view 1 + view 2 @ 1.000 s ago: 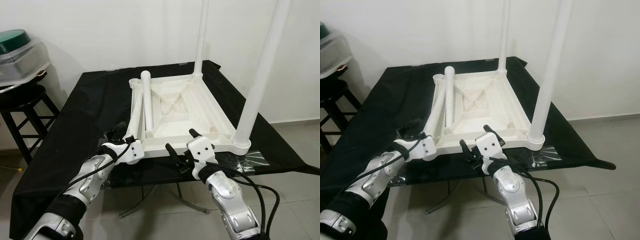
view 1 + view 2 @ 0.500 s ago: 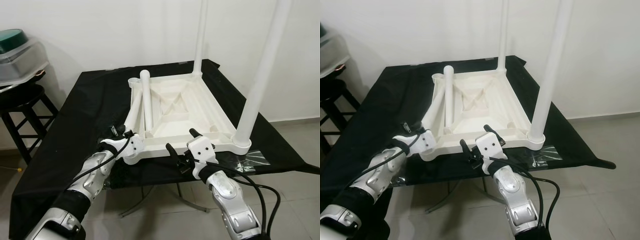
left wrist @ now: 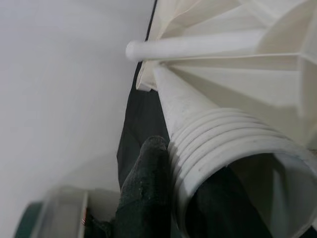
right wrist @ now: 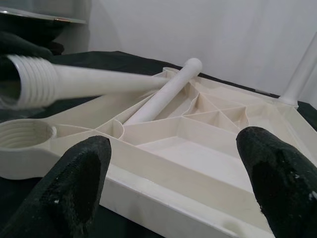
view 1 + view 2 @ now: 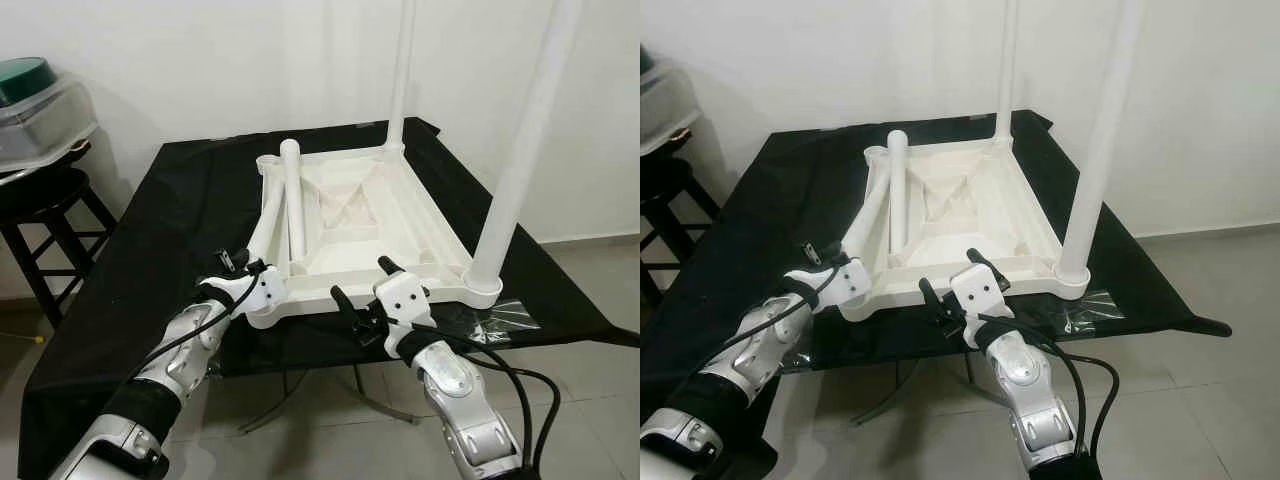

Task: Building children table

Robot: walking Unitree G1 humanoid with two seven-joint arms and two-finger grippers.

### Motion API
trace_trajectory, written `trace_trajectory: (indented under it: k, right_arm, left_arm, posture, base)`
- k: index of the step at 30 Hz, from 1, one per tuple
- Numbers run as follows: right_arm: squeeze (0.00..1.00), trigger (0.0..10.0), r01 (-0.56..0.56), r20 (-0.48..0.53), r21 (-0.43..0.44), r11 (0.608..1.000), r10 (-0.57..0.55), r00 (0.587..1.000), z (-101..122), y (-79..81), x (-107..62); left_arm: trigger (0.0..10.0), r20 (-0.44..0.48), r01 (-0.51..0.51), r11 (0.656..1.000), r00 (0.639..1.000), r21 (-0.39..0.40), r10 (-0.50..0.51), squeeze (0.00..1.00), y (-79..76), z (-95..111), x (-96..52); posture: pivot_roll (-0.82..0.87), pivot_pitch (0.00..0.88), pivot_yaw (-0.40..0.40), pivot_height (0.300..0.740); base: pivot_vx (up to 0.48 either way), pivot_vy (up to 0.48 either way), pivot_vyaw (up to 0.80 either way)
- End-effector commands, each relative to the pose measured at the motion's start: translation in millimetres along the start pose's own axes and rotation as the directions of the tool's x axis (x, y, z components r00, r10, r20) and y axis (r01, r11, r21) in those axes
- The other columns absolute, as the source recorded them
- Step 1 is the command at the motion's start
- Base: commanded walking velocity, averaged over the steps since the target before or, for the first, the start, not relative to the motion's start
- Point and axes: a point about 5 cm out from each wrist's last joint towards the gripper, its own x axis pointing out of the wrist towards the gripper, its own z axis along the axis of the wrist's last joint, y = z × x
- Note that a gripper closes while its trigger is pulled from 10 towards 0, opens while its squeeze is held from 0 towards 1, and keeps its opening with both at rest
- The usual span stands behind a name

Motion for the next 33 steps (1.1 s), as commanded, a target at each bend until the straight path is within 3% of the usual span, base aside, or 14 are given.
trace_trajectory:
  k: [1, 3, 7, 10, 19, 21, 23, 25, 26, 27, 29, 31, 32, 33]
  right_arm:
    - [0.0, 10.0, -0.007, -0.008, -0.001, 1.0, 0.007, 1.0, -0.5, 3.1, -1.1]
    - [0.0, 10.0, -0.007, -0.007, -0.001, 1.0, 0.007, 1.0, -0.6, 3.2, -1.1]
    - [0.0, 10.0, -0.007, -0.007, -0.002, 1.0, 0.007, 1.0, -0.5, 3.3, -1.0]
    - [0.0, 10.0, -0.007, -0.007, -0.002, 1.0, 0.007, 1.0, -0.8, 3.3, -0.9]
    - [0.0, 10.0, -0.007, -0.008, -0.002, 1.0, 0.007, 1.0, -1.2, 3.2, -0.8]
    - [0.0, 10.0, -0.007, -0.008, -0.001, 1.0, 0.007, 1.0, -1.3, 3.1, -0.7]
    - [0.0, 10.0, -0.004, -0.006, 0.003, 1.0, 0.004, 1.0, -1.4, 2.4, -0.7]
    - [0.0, 10.0, -0.004, -0.006, 0.003, 1.0, 0.004, 1.0, -1.4, 2.4, -0.7]
    - [0.0, 10.0, -0.002, -0.006, 0.008, 1.0, 0.002, 1.0, -1.3, 2.0, -0.6]
    - [0.0, 10.0, -0.002, -0.006, 0.008, 1.0, 0.002, 1.0, -1.3, 2.0, -0.6]
    - [0.0, 10.0, 0.004, -0.004, 0.022, 1.0, -0.004, 1.0, -1.0, 0.5, -0.7]
    - [0.0, 10.0, 0.004, -0.004, 0.022, 1.0, -0.004, 1.0, -1.0, 0.5, -0.7]
    - [0.0, 10.0, 0.005, -0.004, 0.025, 1.0, -0.005, 1.0, -1.1, 0.3, -0.9]
    - [0.0, 10.0, 0.005, -0.004, 0.025, 1.0, -0.005, 1.0, -1.1, 0.3, -0.9]
  left_arm:
    - [0.0, -0.001, -0.054, 0.998, 0.999, -0.021, 0.054, 0.0, 12.9, -1.9, -0.6]
    - [0.0, 0.002, -0.072, 0.997, 0.997, -0.029, 0.072, 0.0, 17.0, -1.3, -0.6]
    - [0.0, 0.029, -0.232, 0.972, 0.972, -0.041, 0.233, 0.0, 53.6, 2.0, -1.9]
    - [0.0, 0.054, -0.287, 0.956, 0.955, -0.057, 0.29, 0.0, 67.8, 7.1, -4.1]
    - [0.0, 0.111, -0.346, 0.932, 0.928, -0.106, 0.357, 0.0, 82.0, 17.9, -7.8]
    - [0.0, 0.143, -0.354, 0.923, 0.916, -0.148, 0.375, 0.0, 86.4, 23.9, -9.5]
    - [0.0, 0.167, -0.331, 0.88, 0.9, -0.342, 0.403, 0.0, 93.7, 30.3, -11.5]
    - [0.0, 0.167, -0.331, 0.88, 0.9, -0.342, 0.403, 0.0, 93.7, 30.3, -11.5]
    - [0.3, 0.182, -0.314, 0.843, 0.887, -0.437, 0.425, 0.0, 97.8, 32.8, -13.3]
    - [0.3, 0.182, -0.314, 0.843, 0.887, -0.437, 0.425, 0.0, 97.8, 32.8, -13.3]
    - [3.8, 0.23, -0.23, 0.745, 0.859, -0.626, 0.458, 0.0, 105.8, 39.8, -17.9]
    - [3.8, 0.23, -0.23, 0.745, 0.859, -0.626, 0.458, 0.0, 105.8, 39.8, -17.9]
    - [4.9, 0.237, -0.192, 0.7, 0.852, -0.688, 0.466, 0.0, 108.2, 41.4, -19.4]
    - [4.9, 0.237, -0.192, 0.7, 0.852, -0.688, 0.466, 0.0, 108.2, 41.4, -19.4]
  posture:
    - [-0.12, 0.041, 0.063, 0.74]
    - [-0.12, 0.041, 0.063, 0.74]
    - [-0.12, 0.039, 0.064, 0.74]
    - [-0.12, 0.039, 0.065, 0.74]
    - [-0.12, 0.036, 0.062, 0.74]
    - [-0.12, 0.034, 0.062, 0.74]
    - [-0.12, 0.032, 0.059, 0.74]
    - [-0.12, 0.032, 0.059, 0.74]
    - [-0.12, 0.032, 0.059, 0.74]
    - [-0.12, 0.032, 0.059, 0.74]
    - [-0.12, 0.031, 0.058, 0.74]
    - [-0.12, 0.031, 0.058, 0.74]
    - [-0.11, 0.03, 0.059, 0.74]
    - [-0.11, 0.03, 0.059, 0.74]
  base:
    - [0.0, 0.0, 0.0]
    - [0.0, 0.0, 0.0]
    - [0.0, 0.0, 0.0]
    - [0.0, 0.0, 0.0]
    - [0.0, 0.0, 0.0]
    - [0.0, 0.0, 0.0]
    - [0.0, 0.0, 0.0]
    - [0.0, 0.0, 0.0]
    - [0.0, 0.0, 0.0]
    - [0.0, 0.0, 0.0]
    - [0.0, 0.0, 0.0]
    - [0.0, 0.0, 0.0]
    - [0.0, 0.0, 0.0]
    - [0.0, 0.0, 0.0]
